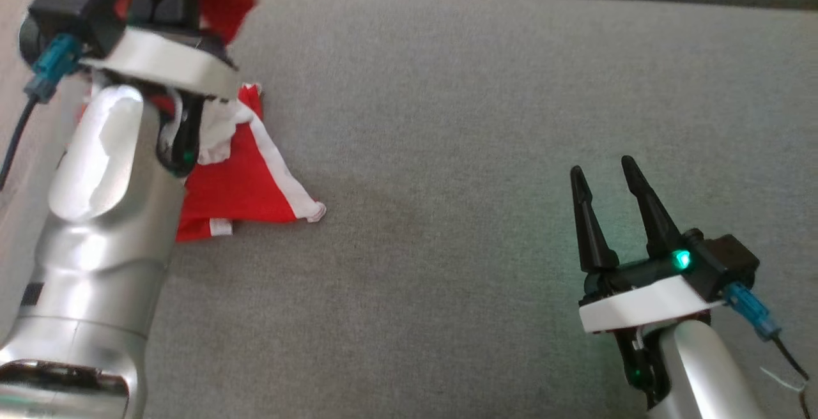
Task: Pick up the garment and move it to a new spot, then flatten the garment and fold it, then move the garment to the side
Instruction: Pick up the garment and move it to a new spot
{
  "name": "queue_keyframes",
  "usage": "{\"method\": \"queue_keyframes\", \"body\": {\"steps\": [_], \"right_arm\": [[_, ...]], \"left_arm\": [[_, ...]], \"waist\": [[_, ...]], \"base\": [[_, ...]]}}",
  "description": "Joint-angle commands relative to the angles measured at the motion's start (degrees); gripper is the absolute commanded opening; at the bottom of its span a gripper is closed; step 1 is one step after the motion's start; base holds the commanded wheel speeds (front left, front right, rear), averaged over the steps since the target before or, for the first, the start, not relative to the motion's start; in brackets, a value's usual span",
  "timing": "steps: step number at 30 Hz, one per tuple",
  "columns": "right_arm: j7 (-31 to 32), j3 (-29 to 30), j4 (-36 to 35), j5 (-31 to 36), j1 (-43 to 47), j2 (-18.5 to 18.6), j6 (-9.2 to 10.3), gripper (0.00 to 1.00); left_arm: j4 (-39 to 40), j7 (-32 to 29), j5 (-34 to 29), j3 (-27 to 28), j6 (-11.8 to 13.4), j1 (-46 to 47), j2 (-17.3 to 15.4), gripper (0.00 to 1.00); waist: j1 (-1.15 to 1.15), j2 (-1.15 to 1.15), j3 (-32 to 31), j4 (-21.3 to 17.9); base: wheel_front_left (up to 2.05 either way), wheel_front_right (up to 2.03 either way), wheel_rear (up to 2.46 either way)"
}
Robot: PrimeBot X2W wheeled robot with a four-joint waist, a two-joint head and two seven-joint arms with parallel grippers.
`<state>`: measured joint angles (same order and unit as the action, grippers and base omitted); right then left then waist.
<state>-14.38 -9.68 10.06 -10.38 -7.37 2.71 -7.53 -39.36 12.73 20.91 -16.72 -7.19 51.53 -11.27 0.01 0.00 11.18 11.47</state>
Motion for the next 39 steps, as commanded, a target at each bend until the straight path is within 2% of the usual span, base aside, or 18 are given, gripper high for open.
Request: {"method": "queue_keyframes", "body": {"steps": [1,4,9,15,21,27,28,29,34,39], "right_arm": [[-0.6,-1.5,-1.6,-0.9,0.5,0.2,0.04,1.0],[-0.6,-1.6,-1.6,-1.5,0.8,0.2,0.04,1.0],[-0.6,-1.9,-1.8,-2.5,0.7,0.2,0.04,1.0],[-0.6,-2.6,-3.1,-4.1,-0.5,0.2,0.04,1.0],[-0.6,-4.1,-3.6,-5.1,-1.1,0.2,0.04,1.0],[-0.6,-5.7,-4.6,-7.1,-2.3,0.2,0.04,1.0],[-0.6,-5.9,-4.7,-7.5,-2.4,0.2,0.04,1.0],[-0.6,-6.2,-4.8,-7.9,-2.5,0.2,0.04,1.0],[-0.6,-6.3,-5.5,-9.3,-2.6,0.2,0.04,1.0],[-0.6,-4.8,-5.6,-9.5,-2.4,0.2,0.04,1.0]], "left_arm": [[5.8,0.8,1.8,0.2,-0.3,2.2,-2.9,0.0],[11.4,0.2,3.3,-0.9,-0.3,1.5,-3.6,0.0],[18.1,-3.4,6.0,-2.2,-0.3,-0.3,-2.5,0.0],[25.4,-8.3,6.3,-6.5,0.0,-2.4,-0.6,0.0],[26.9,-9.4,5.2,-10.6,0.4,-2.6,2.7,0.0],[22.3,-9.6,4.8,-13.8,0.4,1.7,5.9,0.01],[20.8,-9.7,4.9,-14.2,0.4,2.7,6.3,0.47],[19.2,-9.6,4.6,-14.7,0.3,3.8,6.5,1.0],[10.9,-9.0,4.2,-17.8,0.1,7.4,7.5,1.0],[6.2,-6.4,4.8,-19.7,0.0,8.0,7.8,1.0]], "waist": [[-0.01,0.0,-2.2,-0.7],[-0.01,0.0,-3.3,-2.2],[-0.01,0.0,-3.8,-5.2],[-0.01,0.0,-2.5,-11.7],[-0.01,0.0,-0.9,-20.1],[-0.01,0.0,2.3,-28.6],[-0.01,0.0,2.8,-29.6],[-0.01,0.0,3.3,-30.8],[-0.01,0.0,5.1,-33.5],[-0.01,0.0,5.0,-32.1]], "base": [[0.0,0.0,0.0],[0.0,0.0,0.0],[0.0,0.0,0.0],[0.0,0.0,0.0],[0.0,0.0,0.0],[0.0,0.0,0.0],[0.0,0.0,0.0],[0.0,0.0,0.0],[0.0,0.0,0.0],[0.0,0.0,0.0]]}}
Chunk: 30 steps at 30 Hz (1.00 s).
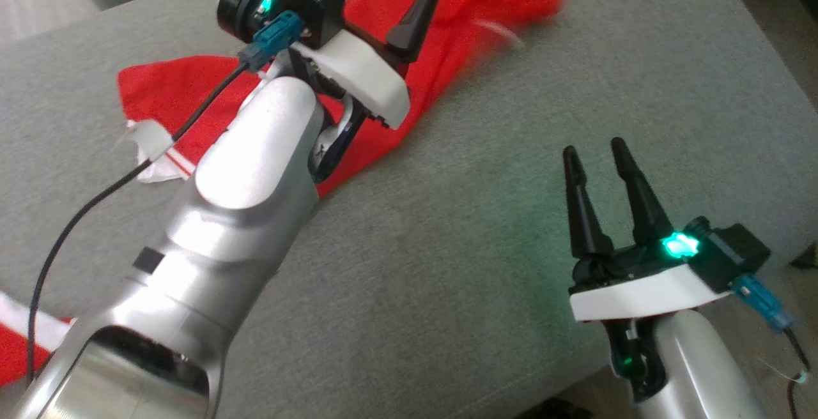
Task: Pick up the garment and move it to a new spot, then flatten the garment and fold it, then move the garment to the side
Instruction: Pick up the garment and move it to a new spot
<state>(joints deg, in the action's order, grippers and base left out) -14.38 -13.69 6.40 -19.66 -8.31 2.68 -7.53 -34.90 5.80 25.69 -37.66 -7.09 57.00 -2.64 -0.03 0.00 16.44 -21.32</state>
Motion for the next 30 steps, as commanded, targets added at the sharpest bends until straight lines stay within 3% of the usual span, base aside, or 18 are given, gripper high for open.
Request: {"method": "queue_keyframes", "body": {"steps": [1,7,8,14,21,30], "right_arm": [[-0.6,-0.4,-1.9,-0.1,-1.4,0.2,0.04,1.0],[-0.6,2.5,-1.6,1.7,-1.1,0.2,0.04,1.0],[-0.6,3.5,-1.4,2.4,-0.7,0.2,0.04,1.0],[-0.6,6.3,-1.0,4.4,1.4,0.2,0.04,1.0],[-0.6,7.1,-0.4,7.2,4.3,0.2,0.04,1.0],[-0.6,7.7,-0.4,7.1,5.6,0.2,0.04,1.0]], "left_arm": [[1.2,1.1,0.2,1.1,-0.2,2.6,-0.8,1.0],[-0.6,5.4,0.5,1.4,0.0,2.1,-2.0,1.0],[-0.7,6.5,0.5,1.8,0.4,0.7,-2.8,1.0],[1.9,8.9,2.0,5.2,2.0,-9.1,-6.7,1.0],[8.4,9.2,2.0,9.1,5.1,-23.6,-8.6,1.0],[15.7,9.2,0.5,12.8,6.3,-38.7,-5.9,1.0]], "waist": [[0.03,0.0,-0.5,1.5],[0.03,0.0,-3.2,8.0],[0.03,0.0,-4.6,10.6],[0.03,0.0,-8.4,17.9],[0.03,0.0,-10.8,22.9],[0.03,0.0,-11.0,24.5]], "base": [[0.0,0.0,0.0],[0.0,0.0,0.0],[0.0,0.0,0.0],[0.0,0.0,0.0],[0.0,0.0,0.0],[0.0,0.0,0.0]]}}
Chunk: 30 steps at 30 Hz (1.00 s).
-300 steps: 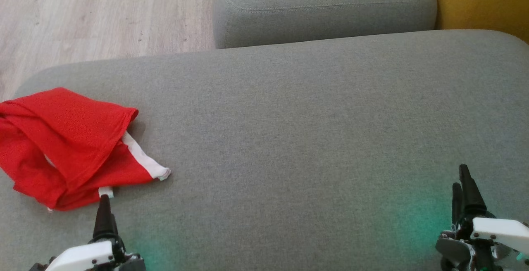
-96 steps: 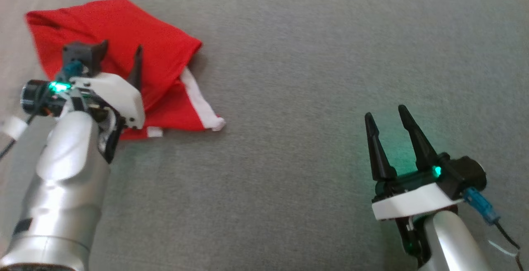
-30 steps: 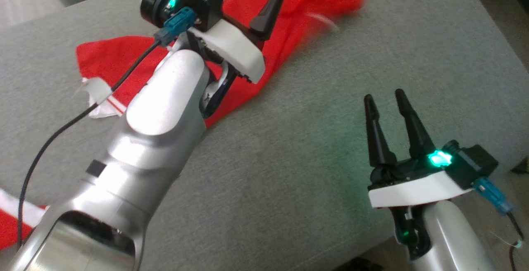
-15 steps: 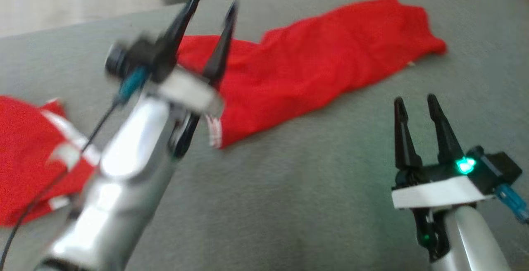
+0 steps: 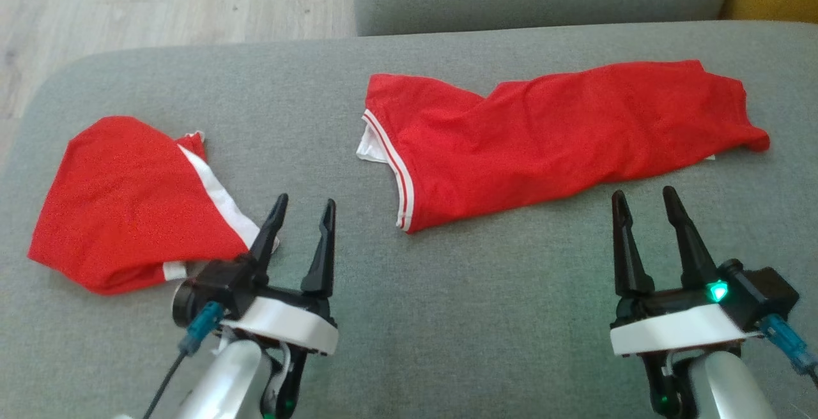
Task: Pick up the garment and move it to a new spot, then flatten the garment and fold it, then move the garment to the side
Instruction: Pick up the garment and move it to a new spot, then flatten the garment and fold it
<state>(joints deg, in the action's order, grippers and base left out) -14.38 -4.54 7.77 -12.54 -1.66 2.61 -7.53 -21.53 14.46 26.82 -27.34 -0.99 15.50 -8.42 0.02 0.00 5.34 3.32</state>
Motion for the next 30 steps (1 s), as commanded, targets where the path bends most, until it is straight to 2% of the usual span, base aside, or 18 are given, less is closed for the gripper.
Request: {"method": "queue_keyframes", "body": {"steps": [1,8,11,23,27,30], "right_arm": [[-0.6,-1.6,-1.7,-0.1,-1.2,0.3,0.04,1.0],[-0.6,-2.8,-1.8,-0.3,-2.4,0.3,0.04,1.0],[-0.6,-3.9,-2.2,-0.9,-3.3,0.3,0.04,1.0],[-0.6,-9.5,-4.4,-5.1,-9.8,0.3,0.04,1.0],[-0.6,-11.3,-4.6,-6.2,-10.6,0.3,0.04,1.0],[-0.6,-11.8,-4.9,-6.7,-10.8,0.3,0.04,1.0]], "left_arm": [[2.5,0.5,-1.0,2.6,0.1,2.4,0.2,1.0],[0.0,0.3,-2.6,2.3,-1.3,5.1,0.8,1.0],[-2.1,-2.5,-3.6,1.3,-2.1,9.3,-0.2,1.0],[-17.6,-28.1,-3.1,-0.7,-6.0,36.6,-9.2,1.0],[-22.8,-34.6,-3.8,-3.0,-6.3,42.2,-13.2,1.0],[-25.2,-37.8,-2.2,-2.9,-6.4,43.9,-14.0,1.0]], "waist": [[-0.02,0.0,0.2,-0.3],[-0.02,0.0,1.8,-3.3],[-0.02,0.0,3.7,-5.7],[-0.02,0.0,14.5,-16.4],[-0.02,0.0,16.4,-19.6],[-0.02,0.0,17.2,-20.9]], "base": [[0.0,0.0,0.0],[0.0,0.0,0.0],[0.0,0.0,0.0],[0.0,0.0,0.0],[0.0,0.0,0.0],[0.0,0.0,0.0]]}}
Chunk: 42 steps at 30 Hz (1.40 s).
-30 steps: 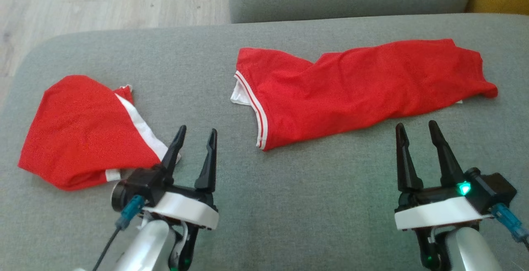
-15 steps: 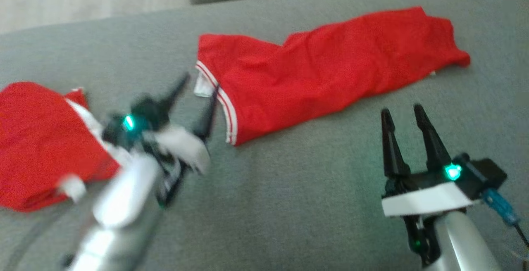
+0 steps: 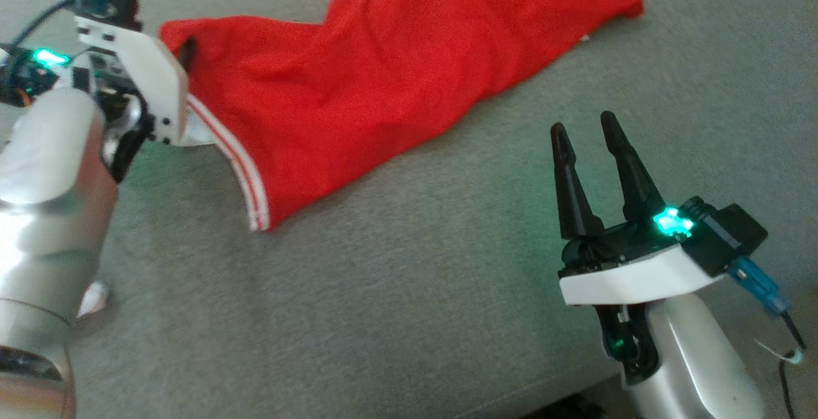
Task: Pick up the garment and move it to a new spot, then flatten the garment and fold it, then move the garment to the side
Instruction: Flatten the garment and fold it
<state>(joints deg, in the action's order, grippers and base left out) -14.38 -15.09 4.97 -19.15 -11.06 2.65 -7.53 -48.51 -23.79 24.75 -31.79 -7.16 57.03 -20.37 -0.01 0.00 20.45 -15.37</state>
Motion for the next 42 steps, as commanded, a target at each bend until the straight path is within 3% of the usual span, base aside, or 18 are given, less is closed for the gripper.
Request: {"method": "queue_keyframes", "body": {"steps": [1,12,13,15,18,23,30,38,42], "right_arm": [[-0.6,-1.4,-2.2,-0.4,-1.5,0.2,0.04,1.0],[-0.6,-1.7,-2.4,-1.6,-1.0,0.2,0.04,1.0],[-0.6,-1.5,-2.4,-1.5,-1.1,0.2,0.04,1.0],[-0.6,-1.3,-2.2,-1.4,-1.2,0.2,0.04,1.0],[-0.6,-0.9,-2.1,-1.4,-1.4,0.2,0.04,1.0],[-0.6,-0.9,-1.8,-0.9,-1.4,0.2,0.04,1.0],[-0.6,-0.2,-1.0,-0.4,-0.9,0.2,0.04,1.0],[-0.6,1.7,-0.7,0.3,0.0,0.2,0.04,1.0],[-0.6,3.5,-0.4,0.3,0.5,0.2,0.04,1.0]], "left_arm": [[1.0,-0.8,0.4,1.4,-0.3,3.0,-2.5,1.0],[2.0,-9.0,11.3,-5.9,-0.3,3.0,-5.3,1.0],[2.3,-9.5,12.1,-6.5,-0.3,2.9,-5.5,0.0],[3.0,-9.1,13.3,-7.3,-0.3,2.8,-6.2,0.0],[3.1,-2.7,12.5,-6.6,0.0,3.9,-6.6,0.0],[2.9,12.9,9.9,-4.9,2.0,7.3,-4.3,0.0],[4.5,34.6,7.2,-5.1,0.6,13.0,0.3,0.0],[12.7,38.7,1.3,-10.3,-0.2,16.8,1.7,0.0],[23.1,38.8,-1.4,-14.1,-0.3,12.2,-1.7,0.0]], "waist": [[0.01,0.0,2.3,-2.7],[0.01,0.0,2.7,-4.7],[0.01,0.0,2.7,-4.7],[0.01,0.0,2.5,-4.6],[0.01,0.0,2.1,-4.3],[0.01,0.0,0.9,-3.5],[0.01,0.0,-2.1,-2.2],[0.01,0.0,-4.1,0.6],[0.01,0.0,-5.1,3.2]], "base": [[0.0,0.0,0.0],[0.0,0.0,0.0],[0.0,0.0,0.0],[0.0,0.0,0.0],[0.0,0.0,0.0],[0.0,0.0,0.0],[0.0,0.0,0.0],[0.0,0.0,0.0],[0.0,0.0,0.0]]}}
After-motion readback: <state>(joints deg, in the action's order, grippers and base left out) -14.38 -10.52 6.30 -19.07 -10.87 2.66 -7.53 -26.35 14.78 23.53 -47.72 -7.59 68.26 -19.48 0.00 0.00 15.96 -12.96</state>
